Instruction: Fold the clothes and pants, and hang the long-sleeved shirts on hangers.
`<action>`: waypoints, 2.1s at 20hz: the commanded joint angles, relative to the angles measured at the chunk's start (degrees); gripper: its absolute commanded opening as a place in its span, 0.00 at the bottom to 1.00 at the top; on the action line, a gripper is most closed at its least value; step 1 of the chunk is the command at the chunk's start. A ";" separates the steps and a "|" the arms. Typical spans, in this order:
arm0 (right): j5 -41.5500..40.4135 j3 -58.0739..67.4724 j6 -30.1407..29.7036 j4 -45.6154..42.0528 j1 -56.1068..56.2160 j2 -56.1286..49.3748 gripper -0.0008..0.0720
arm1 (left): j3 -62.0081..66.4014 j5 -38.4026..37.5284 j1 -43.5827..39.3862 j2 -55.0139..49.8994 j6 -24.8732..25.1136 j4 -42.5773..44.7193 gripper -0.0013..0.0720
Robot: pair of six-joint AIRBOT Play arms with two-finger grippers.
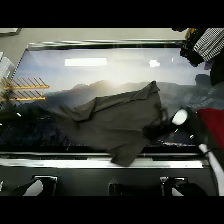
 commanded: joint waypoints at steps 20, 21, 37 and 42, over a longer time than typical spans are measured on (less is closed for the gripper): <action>14.23 65.42 4.70 -32.37 0.33 10.82 0.06 | 43.32 7.61 -0.02 16.81 -6.93 2.19 0.05; 17.53 62.03 6.62 -32.37 0.33 8.66 0.07 | 40.26 5.01 -0.02 14.60 -6.93 2.21 0.05; -43.65 34.91 34.95 -16.59 -0.72 -37.53 0.07 | 21.86 29.07 -15.85 -37.07 -5.81 -3.87 0.05; -31.98 34.93 37.53 -15.13 -2.16 -38.25 0.46 | 22.01 23.65 -17.20 -37.73 -6.82 -3.87 0.41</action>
